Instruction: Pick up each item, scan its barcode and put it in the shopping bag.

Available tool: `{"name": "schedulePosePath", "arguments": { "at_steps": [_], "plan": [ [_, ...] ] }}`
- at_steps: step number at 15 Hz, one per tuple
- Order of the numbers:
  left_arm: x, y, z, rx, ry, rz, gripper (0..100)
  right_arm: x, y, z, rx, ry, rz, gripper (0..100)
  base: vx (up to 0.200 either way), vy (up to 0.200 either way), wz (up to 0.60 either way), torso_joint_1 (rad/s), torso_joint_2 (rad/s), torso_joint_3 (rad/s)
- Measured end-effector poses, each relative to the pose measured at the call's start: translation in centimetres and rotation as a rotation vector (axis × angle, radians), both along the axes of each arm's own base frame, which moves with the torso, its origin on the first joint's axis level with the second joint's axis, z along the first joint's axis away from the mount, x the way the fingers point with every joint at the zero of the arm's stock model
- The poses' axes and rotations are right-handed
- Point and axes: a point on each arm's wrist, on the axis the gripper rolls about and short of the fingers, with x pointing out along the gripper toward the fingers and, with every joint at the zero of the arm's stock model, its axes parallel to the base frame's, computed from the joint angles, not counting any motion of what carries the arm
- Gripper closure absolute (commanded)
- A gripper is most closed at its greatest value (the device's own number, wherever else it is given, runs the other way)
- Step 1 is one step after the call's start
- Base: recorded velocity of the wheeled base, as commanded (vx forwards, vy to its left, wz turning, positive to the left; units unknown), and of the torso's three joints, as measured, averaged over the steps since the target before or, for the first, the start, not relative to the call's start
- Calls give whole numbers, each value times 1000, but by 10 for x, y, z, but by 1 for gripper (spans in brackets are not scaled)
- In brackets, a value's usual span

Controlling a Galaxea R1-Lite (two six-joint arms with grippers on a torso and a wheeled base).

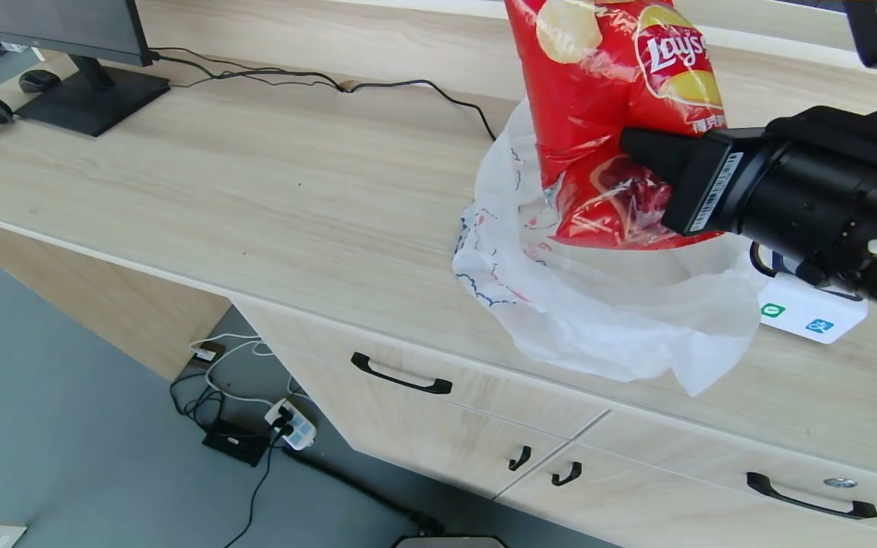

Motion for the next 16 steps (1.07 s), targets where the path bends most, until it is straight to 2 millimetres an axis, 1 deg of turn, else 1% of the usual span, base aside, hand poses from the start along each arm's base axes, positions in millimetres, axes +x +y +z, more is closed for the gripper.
{"name": "schedulePosePath", "arguments": {
  "at_steps": [3,6,8,11,14,16],
  "plan": [
    [0,0,0,1,-1,0,0,8,8,-9,20,45,-6,100,0,0,0,0,0,0],
    [0,0,0,2,-3,1,0,18,9,-18,-1,70,-34,100,0,0,0,0,0,0],
    [0,0,0,2,-3,1,0,26,8,-25,-16,90,-63,100,0,0,0,0,0,0],
    [0,0,0,4,-3,1,0,34,3,-27,-19,95,-98,100,0,0,0,0,0,0],
    [0,0,0,4,-3,1,0,38,0,-36,-40,117,-113,100,0,0,0,0,0,0],
    [0,0,0,5,-4,1,0,41,1,-37,-32,110,-117,100,0,0,0,0,0,0]
  ]
}}
